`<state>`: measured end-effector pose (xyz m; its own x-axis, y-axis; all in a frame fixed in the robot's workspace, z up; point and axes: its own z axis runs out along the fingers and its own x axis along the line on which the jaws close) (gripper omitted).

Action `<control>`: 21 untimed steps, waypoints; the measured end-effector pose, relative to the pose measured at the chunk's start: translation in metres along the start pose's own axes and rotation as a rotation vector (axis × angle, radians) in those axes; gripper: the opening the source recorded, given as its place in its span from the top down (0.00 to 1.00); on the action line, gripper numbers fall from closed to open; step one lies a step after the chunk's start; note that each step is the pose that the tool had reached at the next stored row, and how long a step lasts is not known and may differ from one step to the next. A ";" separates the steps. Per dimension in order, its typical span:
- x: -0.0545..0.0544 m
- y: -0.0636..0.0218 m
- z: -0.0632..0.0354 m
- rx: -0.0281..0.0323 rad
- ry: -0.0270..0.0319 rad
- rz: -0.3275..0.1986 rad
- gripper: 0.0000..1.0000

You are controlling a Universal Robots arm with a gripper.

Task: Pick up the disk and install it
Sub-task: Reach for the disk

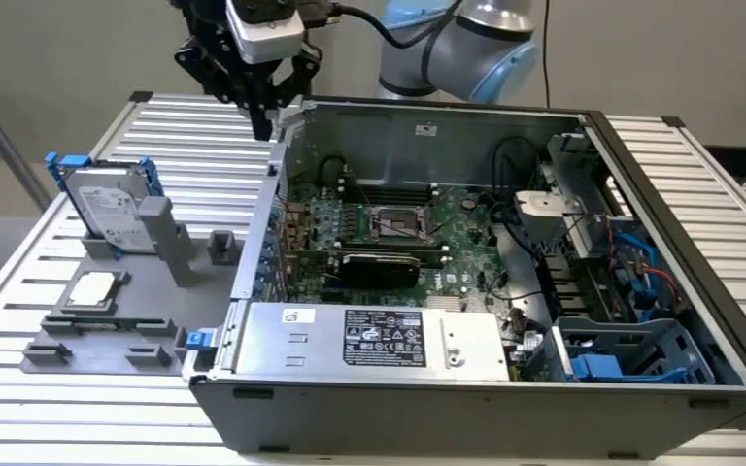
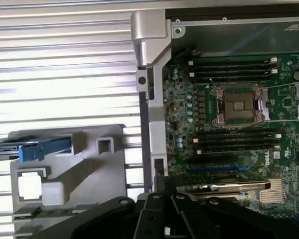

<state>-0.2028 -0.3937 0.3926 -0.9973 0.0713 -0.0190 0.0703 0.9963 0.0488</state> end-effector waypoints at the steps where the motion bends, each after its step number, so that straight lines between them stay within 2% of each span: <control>1: 0.005 0.0001 -0.0001 0.0000 0.0000 0.000 1.00; 21: 0.096 0.0001 0.0049 0.0000 0.0000 0.000 1.00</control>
<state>-0.2981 -0.3865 0.3859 -0.9973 0.0712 -0.0191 0.0702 0.9963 0.0487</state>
